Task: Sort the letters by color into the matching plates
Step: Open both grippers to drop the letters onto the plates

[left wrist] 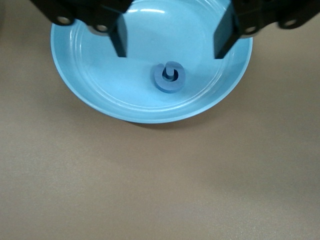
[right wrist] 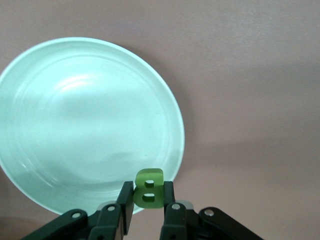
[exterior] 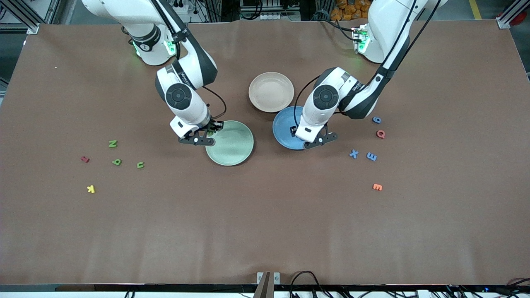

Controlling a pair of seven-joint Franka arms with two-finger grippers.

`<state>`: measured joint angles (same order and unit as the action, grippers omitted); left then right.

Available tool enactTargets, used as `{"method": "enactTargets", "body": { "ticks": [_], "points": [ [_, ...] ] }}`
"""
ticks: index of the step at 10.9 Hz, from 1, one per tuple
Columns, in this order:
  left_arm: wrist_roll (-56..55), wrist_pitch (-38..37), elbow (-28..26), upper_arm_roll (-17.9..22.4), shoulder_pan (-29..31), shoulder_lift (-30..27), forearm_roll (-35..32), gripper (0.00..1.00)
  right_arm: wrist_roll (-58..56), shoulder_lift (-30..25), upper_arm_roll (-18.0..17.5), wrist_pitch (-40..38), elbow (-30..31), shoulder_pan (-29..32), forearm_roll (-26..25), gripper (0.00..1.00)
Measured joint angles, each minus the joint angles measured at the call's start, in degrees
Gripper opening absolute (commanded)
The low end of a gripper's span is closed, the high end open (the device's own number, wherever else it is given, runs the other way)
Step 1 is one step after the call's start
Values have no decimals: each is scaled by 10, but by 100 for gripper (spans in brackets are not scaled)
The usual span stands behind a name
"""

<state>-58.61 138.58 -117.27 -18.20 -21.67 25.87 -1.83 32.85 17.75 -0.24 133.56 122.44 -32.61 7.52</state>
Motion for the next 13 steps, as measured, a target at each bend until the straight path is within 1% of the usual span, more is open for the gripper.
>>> {"method": "enactTargets", "body": {
  "ticks": [5,6,7,10,13],
  "points": [
    [-1,0,1,1,0,0,0,100,27,55,1,1,-62,-4,1,14],
    [-1,0,1,2,0,1,0,100,28,64,1,2,-71,-4,1,44],
    [-1,0,1,3,2,1,0,100,28,70,1,2,-77,-4,1,99],
    [1,0,1,5,10,1,0,100,29,72,1,1,-83,-6,1,100],
    [43,0,2,6,22,0,0,100,28,72,3,-1,-86,-6,1,100]
  ]
}}
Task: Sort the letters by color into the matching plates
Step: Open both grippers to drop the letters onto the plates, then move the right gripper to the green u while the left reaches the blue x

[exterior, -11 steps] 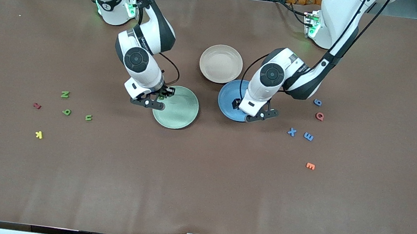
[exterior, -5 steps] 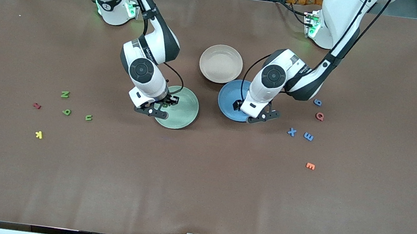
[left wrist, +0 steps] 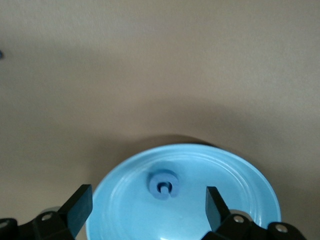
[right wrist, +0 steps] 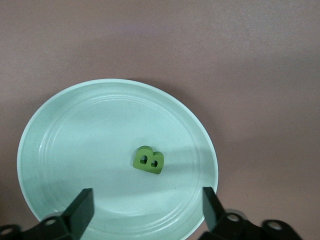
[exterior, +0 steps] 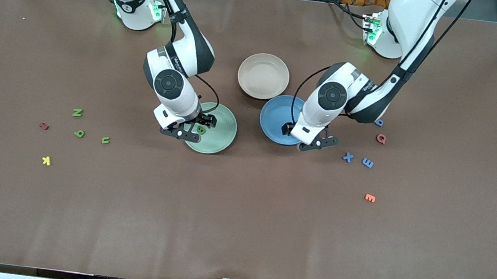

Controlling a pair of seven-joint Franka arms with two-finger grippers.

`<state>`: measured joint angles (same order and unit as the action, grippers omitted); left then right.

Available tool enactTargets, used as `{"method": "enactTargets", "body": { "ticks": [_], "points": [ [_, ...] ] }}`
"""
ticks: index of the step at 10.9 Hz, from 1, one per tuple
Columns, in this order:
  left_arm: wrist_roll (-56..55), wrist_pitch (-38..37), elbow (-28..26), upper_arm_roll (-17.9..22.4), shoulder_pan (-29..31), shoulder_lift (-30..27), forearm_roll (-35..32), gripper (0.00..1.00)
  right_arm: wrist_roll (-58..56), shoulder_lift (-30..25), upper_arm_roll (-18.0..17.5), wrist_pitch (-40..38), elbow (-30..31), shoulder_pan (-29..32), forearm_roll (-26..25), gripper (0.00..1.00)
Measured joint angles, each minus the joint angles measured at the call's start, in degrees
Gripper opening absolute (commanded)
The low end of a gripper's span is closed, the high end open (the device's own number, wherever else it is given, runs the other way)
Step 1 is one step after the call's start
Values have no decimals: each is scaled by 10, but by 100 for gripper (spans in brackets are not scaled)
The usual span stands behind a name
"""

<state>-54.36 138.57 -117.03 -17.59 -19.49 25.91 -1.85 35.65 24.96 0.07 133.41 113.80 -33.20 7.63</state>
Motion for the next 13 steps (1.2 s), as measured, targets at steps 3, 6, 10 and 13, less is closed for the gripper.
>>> {"method": "enactTargets", "body": {
  "ticks": [3,6,10,13],
  "points": [
    [50,0,0,0,15,-2,0,100,0,-3,22,-5,0,8,-18,100],
    [101,-6,1,2,26,-6,-1,100,-23,-5,58,-7,-1,33,-27,100],
    [116,-11,1,3,45,-11,-57,100,-204,-5,60,-8,-1,108,-32,100],
    [117,-11,1,3,45,-11,-58,100,-347,-5,61,-8,-2,156,-32,100]
  ]
}}
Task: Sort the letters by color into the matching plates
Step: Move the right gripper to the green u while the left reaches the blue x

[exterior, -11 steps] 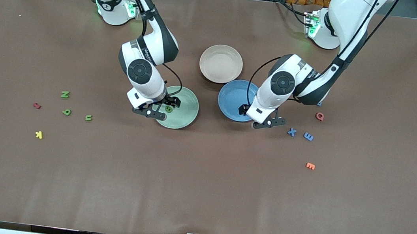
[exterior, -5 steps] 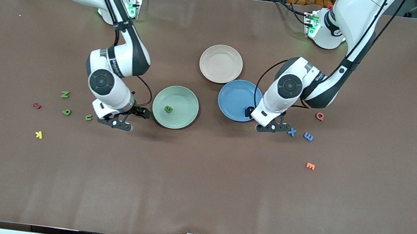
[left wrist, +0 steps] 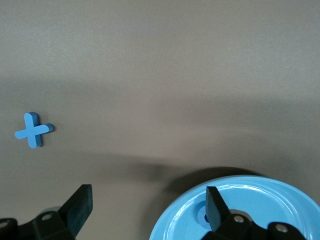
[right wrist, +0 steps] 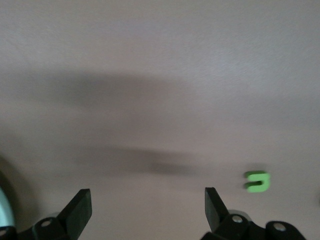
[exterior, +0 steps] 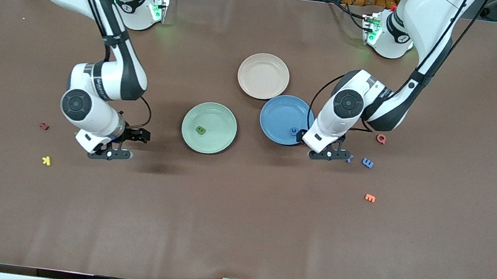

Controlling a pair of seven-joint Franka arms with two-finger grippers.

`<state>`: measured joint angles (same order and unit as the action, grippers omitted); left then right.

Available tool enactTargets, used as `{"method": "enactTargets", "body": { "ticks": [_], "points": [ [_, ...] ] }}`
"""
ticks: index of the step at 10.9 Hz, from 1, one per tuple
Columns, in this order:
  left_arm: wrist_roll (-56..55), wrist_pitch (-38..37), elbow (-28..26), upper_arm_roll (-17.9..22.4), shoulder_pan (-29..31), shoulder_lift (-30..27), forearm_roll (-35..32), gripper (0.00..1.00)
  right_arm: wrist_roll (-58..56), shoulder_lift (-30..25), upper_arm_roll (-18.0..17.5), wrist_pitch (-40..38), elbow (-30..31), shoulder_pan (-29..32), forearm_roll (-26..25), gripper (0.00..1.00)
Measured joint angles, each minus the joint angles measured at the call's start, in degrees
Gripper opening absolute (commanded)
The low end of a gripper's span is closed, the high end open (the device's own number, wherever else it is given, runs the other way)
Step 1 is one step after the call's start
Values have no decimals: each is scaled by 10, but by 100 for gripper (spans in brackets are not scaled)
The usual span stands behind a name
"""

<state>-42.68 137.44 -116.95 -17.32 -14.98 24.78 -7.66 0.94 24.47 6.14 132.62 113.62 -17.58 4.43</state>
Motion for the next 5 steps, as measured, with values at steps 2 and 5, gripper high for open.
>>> {"method": "enactTargets", "body": {
  "ticks": [2,5],
  "points": [
    [1,0,0,0,0,-1,-2,100,-66,0,0,0,0,28,0,100],
    [11,-2,0,0,0,-6,-2,100,-111,0,0,3,5,72,-28,100]
  ]
}}
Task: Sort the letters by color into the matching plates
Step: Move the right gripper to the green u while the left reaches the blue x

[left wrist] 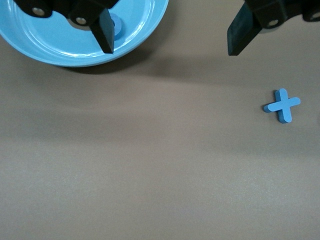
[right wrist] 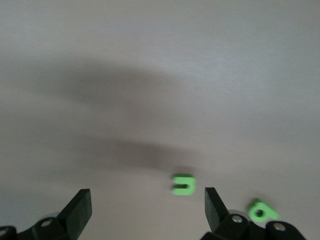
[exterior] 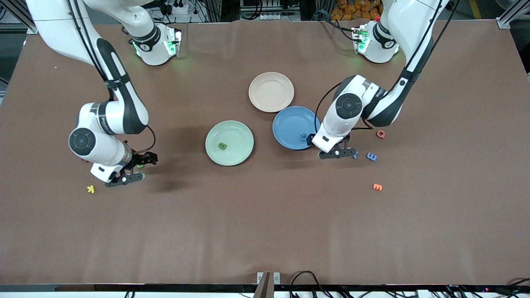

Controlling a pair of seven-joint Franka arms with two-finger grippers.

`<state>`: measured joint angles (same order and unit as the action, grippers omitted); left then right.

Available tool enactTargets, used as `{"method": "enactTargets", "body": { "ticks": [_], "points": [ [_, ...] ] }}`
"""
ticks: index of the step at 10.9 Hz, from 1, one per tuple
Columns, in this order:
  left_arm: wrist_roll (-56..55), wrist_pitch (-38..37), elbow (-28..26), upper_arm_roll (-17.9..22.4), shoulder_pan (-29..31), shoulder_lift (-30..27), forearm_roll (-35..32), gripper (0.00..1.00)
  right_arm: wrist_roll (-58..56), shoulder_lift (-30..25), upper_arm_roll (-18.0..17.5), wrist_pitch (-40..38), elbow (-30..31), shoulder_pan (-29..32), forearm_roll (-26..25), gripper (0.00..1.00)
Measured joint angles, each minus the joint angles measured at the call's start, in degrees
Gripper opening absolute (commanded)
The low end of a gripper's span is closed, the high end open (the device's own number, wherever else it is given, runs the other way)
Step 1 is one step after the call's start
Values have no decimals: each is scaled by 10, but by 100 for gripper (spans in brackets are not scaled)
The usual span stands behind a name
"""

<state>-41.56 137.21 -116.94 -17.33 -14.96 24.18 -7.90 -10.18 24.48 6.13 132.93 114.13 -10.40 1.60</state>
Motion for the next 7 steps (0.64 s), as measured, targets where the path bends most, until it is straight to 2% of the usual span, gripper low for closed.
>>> {"method": "enactTargets", "body": {
  "ticks": [4,7],
  "points": [
    [74,-4,-6,2,14,2,-6,100,-33,1,-3,75,43,56,-26,100],
    [106,-4,-8,2,29,7,-53,100,-36,2,-25,107,69,74,-29,100]
  ]
}}
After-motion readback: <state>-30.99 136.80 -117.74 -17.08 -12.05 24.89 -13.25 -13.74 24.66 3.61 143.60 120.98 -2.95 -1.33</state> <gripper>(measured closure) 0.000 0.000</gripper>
